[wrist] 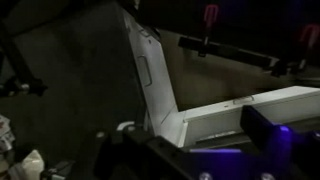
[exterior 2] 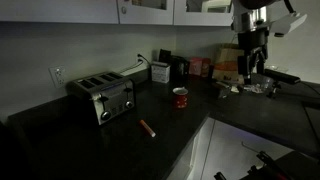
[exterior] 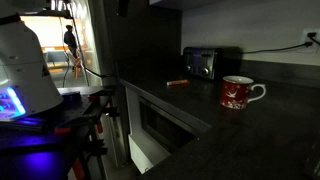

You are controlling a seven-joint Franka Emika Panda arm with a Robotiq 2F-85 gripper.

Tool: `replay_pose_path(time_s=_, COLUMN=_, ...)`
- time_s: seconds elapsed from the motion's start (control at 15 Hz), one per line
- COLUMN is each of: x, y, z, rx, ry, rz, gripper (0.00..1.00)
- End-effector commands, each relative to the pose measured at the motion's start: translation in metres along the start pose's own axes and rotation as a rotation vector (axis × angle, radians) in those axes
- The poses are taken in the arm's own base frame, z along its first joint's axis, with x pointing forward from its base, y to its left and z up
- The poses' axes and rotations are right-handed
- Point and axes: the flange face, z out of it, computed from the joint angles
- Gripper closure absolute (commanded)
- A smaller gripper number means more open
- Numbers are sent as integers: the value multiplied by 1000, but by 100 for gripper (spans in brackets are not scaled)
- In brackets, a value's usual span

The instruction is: Move the mug nearer to the sharpie

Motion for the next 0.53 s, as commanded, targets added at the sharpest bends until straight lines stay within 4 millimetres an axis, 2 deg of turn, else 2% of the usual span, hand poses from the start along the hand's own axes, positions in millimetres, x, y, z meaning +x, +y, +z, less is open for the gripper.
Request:
replay_pose_path(time_s=0.0, x=0, y=0, z=0, rx=0, ry=-1, rz=0, gripper=0)
replay_pose_path(time_s=0.27, x=0, y=0, z=0, rx=0, ry=-1, rz=0, gripper=0)
replay_pose_path(time_s=0.47, x=24, y=8, z=2, rx=8, ry=96, rz=30, gripper=0)
